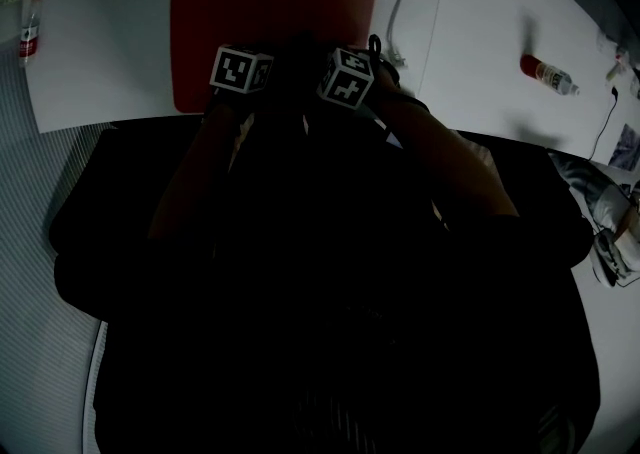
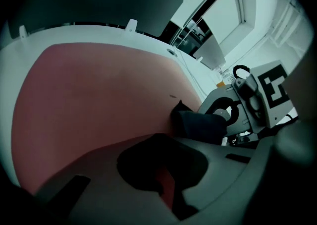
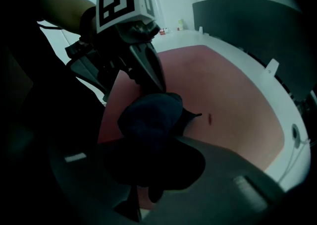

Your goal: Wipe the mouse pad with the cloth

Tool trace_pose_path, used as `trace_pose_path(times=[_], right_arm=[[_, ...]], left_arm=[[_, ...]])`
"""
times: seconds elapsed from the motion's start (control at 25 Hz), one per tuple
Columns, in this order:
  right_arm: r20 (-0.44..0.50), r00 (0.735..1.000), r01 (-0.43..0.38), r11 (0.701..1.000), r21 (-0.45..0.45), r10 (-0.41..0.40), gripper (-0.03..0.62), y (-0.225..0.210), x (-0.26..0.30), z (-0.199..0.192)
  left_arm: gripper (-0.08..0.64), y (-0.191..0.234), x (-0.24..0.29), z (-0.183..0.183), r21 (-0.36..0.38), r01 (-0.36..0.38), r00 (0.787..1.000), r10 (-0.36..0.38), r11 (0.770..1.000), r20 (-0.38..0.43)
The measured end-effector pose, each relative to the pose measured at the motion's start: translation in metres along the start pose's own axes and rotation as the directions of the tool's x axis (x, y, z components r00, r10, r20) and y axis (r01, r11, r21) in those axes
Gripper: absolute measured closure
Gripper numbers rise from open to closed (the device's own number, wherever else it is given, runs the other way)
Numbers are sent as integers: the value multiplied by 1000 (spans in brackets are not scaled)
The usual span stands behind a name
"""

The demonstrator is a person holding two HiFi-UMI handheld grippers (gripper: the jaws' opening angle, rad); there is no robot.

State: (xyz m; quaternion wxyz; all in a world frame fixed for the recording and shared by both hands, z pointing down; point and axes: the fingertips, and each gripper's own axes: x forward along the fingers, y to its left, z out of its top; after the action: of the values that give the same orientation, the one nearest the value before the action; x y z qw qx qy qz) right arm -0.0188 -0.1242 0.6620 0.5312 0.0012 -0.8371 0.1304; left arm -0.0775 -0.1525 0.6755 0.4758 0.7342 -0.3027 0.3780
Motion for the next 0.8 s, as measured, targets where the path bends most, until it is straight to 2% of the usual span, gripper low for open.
trace_pose_path(times=[0.04,0.12,0.2,0.32,0.4,0.48,0.6,0.72,0.8], right_arm=[[-4,999,-32,999,27,32,525,4,1,1],[-2,996,-89,987,137,90,525,1,1,-3],[23,994,-111,967,228,108,525,-6,-9,-6],[165,985,-89,954,287,43,526,-16,-43,16],[273,962,-67,933,354,-34,526,-21,-75,32],[370,921,-51,904,424,-122,528,-22,-111,45],[492,840,-62,860,506,-229,528,-20,-160,57],[565,768,-81,829,554,-302,528,-17,-198,68],[596,724,-90,809,581,-348,528,-19,-222,75]], left_arm=[[552,0,0,-1,2,-3,1000,3,1000,-9],[552,2,1,-2,-5,3,1000,-3,1000,-21],[552,2,2,2,-20,32,999,-32,999,-24],[552,-5,-7,14,5,77,997,-77,997,28],[552,-18,-28,34,67,102,983,-111,992,143],[552,-43,-58,55,150,126,954,-161,981,252],[552,-90,-103,79,254,165,896,-252,953,365],[552,-122,-141,102,301,185,831,-313,935,460],[552,-132,-162,115,330,167,797,-324,929,510]])
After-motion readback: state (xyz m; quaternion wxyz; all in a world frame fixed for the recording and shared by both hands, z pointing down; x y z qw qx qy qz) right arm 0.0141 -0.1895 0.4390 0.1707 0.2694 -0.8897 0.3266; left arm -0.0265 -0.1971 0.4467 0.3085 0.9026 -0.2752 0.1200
